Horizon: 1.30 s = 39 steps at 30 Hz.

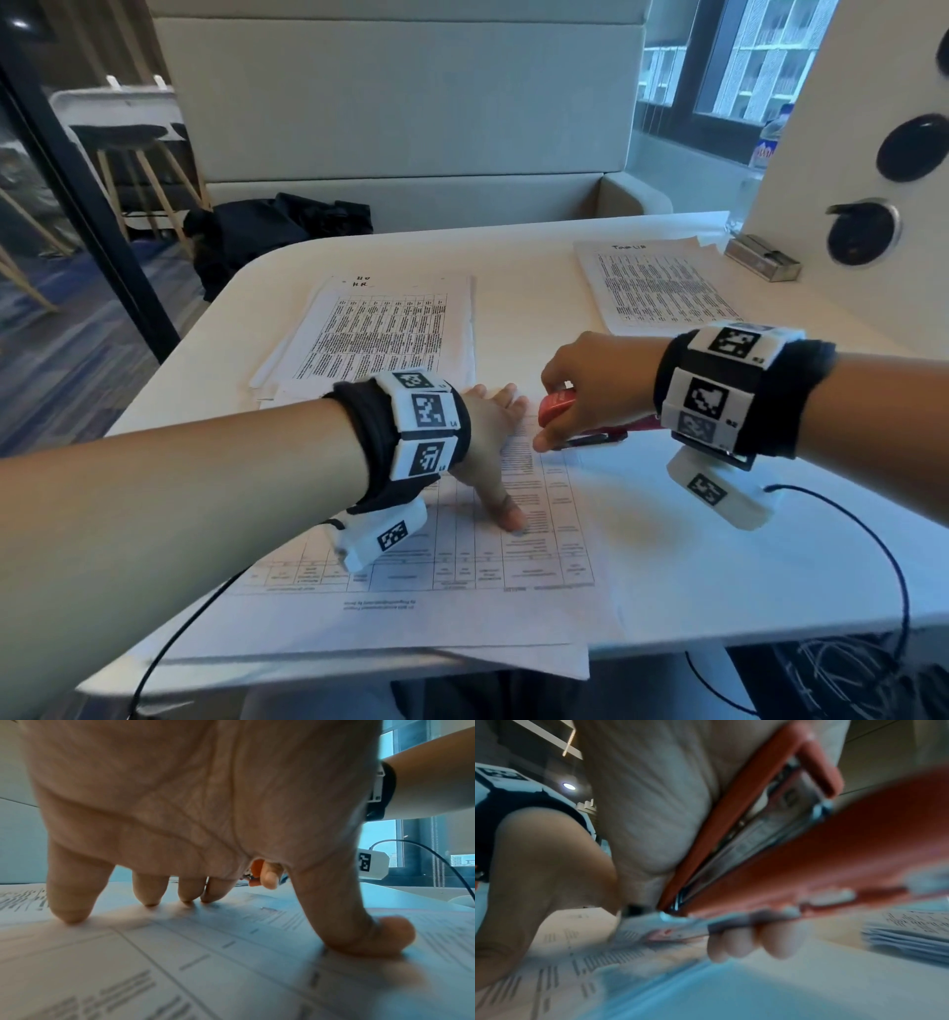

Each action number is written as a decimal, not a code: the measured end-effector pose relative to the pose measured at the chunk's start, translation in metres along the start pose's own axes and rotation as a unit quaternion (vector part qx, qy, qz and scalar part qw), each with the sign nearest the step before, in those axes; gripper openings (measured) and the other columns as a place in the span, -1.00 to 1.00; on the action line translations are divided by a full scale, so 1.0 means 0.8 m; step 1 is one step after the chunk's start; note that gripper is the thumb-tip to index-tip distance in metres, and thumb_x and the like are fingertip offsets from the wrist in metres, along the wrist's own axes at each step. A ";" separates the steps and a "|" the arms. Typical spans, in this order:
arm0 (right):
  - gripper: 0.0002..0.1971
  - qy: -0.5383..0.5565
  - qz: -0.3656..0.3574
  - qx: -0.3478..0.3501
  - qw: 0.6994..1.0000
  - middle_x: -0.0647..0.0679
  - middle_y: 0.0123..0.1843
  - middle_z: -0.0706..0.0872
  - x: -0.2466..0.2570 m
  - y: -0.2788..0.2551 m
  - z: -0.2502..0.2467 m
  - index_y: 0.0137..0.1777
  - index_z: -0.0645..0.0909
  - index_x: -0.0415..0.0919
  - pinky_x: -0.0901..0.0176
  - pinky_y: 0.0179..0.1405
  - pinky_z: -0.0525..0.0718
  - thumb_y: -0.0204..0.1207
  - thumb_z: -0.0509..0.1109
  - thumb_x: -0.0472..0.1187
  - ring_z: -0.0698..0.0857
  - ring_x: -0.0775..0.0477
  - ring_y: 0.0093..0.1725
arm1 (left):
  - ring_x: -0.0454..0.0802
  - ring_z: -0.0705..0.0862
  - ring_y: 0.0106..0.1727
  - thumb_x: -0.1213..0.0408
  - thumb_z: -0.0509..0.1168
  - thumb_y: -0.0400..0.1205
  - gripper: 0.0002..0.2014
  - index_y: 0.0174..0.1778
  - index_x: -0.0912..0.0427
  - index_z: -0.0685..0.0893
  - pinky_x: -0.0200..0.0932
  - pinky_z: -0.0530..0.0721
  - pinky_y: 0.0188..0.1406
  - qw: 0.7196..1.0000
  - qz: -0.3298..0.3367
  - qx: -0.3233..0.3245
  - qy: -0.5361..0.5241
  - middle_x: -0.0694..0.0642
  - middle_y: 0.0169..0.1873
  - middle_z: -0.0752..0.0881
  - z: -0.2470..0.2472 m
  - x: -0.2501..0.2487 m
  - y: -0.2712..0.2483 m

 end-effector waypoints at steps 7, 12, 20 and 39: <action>-0.36 -0.001 0.021 0.011 1.000 -0.01 -0.24 0.74 -0.001 0.007 -0.004 -0.17 0.68 -0.15 0.28 -0.41 0.48 0.31 0.32 0.50 0.64 0.03 -0.32 | 0.11 -0.26 0.69 -0.30 0.44 0.35 0.28 0.66 0.10 -0.37 0.10 -0.14 0.64 1.000 0.012 0.001 0.005 0.02 0.67 -0.32 -0.001 -0.003 -0.002; -0.56 0.029 0.036 0.051 0.998 -0.05 -0.22 0.73 -0.007 -0.001 -0.002 -0.07 0.73 -0.18 0.31 -0.42 0.49 0.38 0.34 0.20 0.59 0.01 -0.38 | 0.10 -0.25 0.69 -0.32 0.46 0.32 0.30 0.66 0.06 -0.35 0.14 -0.12 0.64 1.000 0.008 0.003 0.001 0.00 0.68 -0.31 0.001 0.000 0.002; -0.55 -0.020 0.036 0.107 0.993 0.00 0.03 0.75 -0.004 -0.004 -0.006 0.11 0.68 -0.07 0.28 -0.37 0.54 0.30 0.56 0.15 0.70 0.06 -0.14 | 0.12 -0.25 0.69 -0.31 0.46 0.32 0.31 0.66 0.12 -0.35 0.12 -0.13 0.64 1.000 0.008 0.003 -0.003 0.04 0.68 -0.31 0.000 0.000 0.001; -0.69 0.033 0.049 0.059 0.996 0.05 -0.05 0.73 -0.019 -0.016 -0.012 0.14 0.67 -0.07 0.16 -0.07 0.72 0.41 0.49 -0.02 0.69 0.12 -0.17 | 0.12 0.58 0.35 -0.24 0.39 0.46 -0.36 0.34 0.11 0.59 0.12 0.59 0.28 0.997 0.018 -0.067 0.043 0.03 0.43 0.54 0.006 -0.023 -0.030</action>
Point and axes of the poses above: each hand's wrist, its own y-axis towards the middle knuckle, its own z-axis out of the palm, x = y × z, the point moved 9 cm from there along y, towards the middle knuckle
